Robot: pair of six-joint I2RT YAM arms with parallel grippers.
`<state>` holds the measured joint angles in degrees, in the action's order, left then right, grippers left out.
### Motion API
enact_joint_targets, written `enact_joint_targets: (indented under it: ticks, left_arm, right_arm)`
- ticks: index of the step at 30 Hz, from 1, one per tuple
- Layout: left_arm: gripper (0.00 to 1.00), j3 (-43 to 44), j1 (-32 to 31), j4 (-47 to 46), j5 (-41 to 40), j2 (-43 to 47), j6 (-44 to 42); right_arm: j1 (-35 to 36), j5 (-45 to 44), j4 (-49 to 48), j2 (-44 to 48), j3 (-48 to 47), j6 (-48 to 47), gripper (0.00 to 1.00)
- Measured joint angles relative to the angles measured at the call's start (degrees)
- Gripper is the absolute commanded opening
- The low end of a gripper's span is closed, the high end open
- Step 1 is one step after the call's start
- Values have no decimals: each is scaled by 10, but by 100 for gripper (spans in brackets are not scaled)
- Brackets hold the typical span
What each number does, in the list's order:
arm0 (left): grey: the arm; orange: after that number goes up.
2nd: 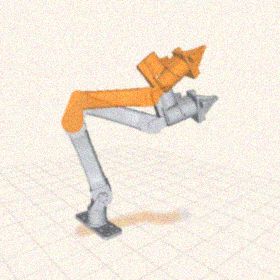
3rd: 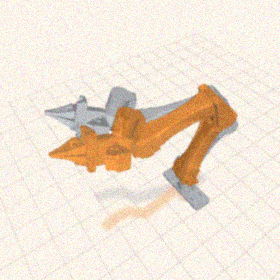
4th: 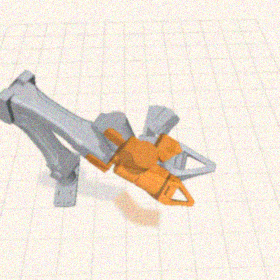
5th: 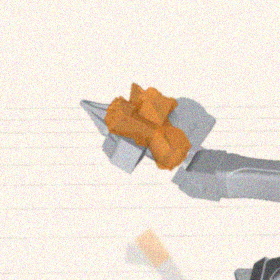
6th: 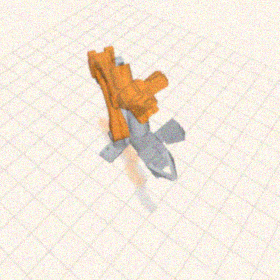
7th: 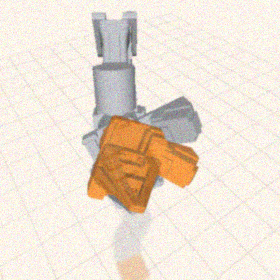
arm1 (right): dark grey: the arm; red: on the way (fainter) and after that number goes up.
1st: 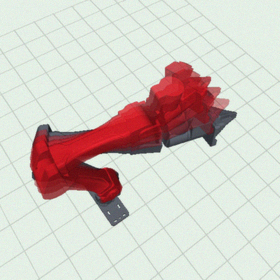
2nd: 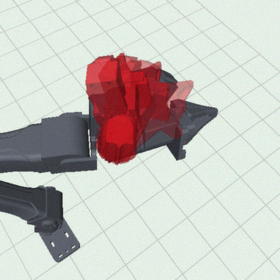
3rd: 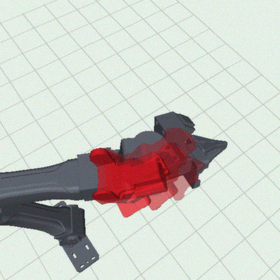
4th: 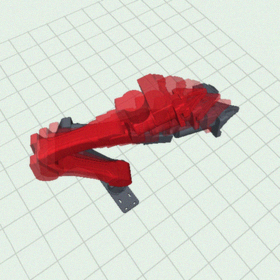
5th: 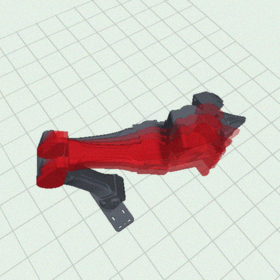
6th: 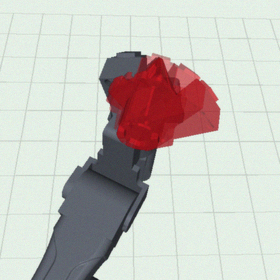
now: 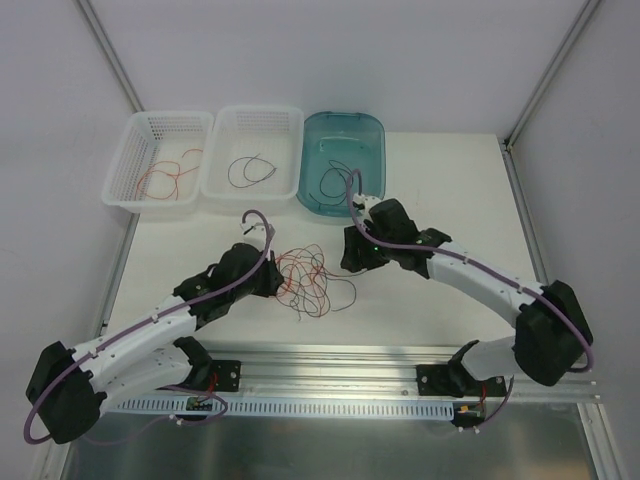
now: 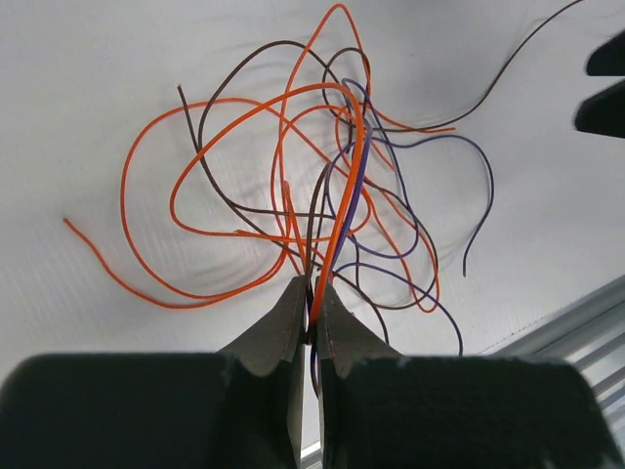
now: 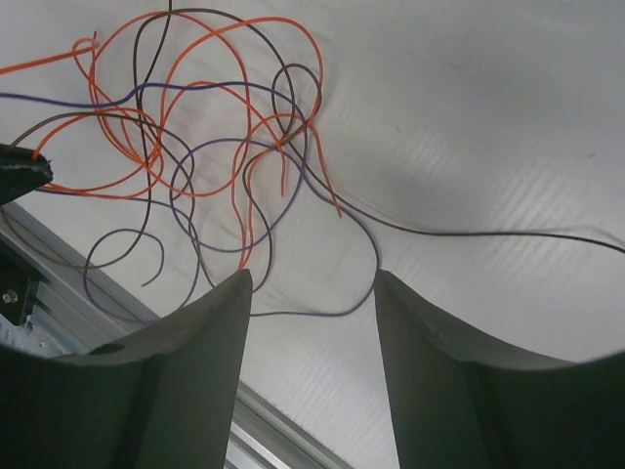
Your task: Untangle the cables
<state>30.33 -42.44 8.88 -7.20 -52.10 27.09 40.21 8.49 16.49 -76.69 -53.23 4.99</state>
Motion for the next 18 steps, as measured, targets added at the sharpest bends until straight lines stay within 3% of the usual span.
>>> enact_joint_targets:
  ticks: [7, 18]
  left_arm:
    - [0, -47, 0, 19, 13, 43, 29]
    - [0, -87, 0, 68, 26, 113, 66]
  right_arm:
    - [37, 10, -47, -141, -55, -18, 50]
    - [59, 3, -83, -262, -100, -31, 42]
